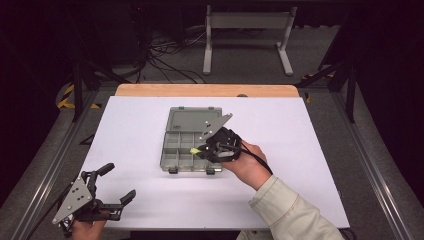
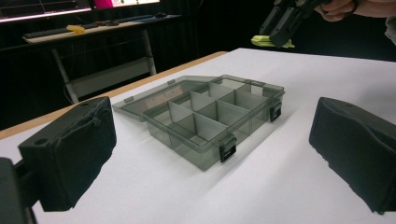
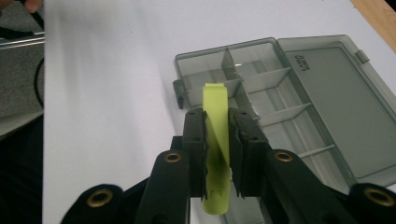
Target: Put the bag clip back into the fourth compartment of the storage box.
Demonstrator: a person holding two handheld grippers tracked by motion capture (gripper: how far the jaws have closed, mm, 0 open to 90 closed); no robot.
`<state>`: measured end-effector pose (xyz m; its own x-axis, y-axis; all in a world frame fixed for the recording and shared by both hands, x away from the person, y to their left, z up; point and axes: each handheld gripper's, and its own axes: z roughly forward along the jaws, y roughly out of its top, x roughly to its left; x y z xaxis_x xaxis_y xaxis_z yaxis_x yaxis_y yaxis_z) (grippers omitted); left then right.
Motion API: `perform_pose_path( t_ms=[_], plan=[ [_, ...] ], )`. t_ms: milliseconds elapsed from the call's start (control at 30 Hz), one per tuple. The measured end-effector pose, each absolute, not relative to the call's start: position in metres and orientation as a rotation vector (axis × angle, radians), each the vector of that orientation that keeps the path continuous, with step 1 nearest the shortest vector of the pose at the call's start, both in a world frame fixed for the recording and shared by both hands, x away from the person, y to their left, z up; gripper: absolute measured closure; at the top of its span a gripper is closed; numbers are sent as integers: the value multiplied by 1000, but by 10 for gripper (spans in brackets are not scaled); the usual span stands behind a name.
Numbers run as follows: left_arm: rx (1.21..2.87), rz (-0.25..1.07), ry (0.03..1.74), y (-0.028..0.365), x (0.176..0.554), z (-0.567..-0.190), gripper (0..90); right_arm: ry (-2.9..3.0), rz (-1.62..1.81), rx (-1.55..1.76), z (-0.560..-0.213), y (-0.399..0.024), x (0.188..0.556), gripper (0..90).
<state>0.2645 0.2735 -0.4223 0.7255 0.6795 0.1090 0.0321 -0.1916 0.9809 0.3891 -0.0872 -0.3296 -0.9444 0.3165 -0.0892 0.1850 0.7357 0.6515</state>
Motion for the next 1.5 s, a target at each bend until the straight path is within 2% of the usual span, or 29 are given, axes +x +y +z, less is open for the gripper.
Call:
perform_pose_path(
  t_ms=[933,1500],
  plan=[
    [1680,639,582,274,265,-423,13,2668,954,657,-346,-103,452,779],
    [1685,641,580,274,265,-423,13,2637,938,772,-364,-111,472,779]
  ],
)
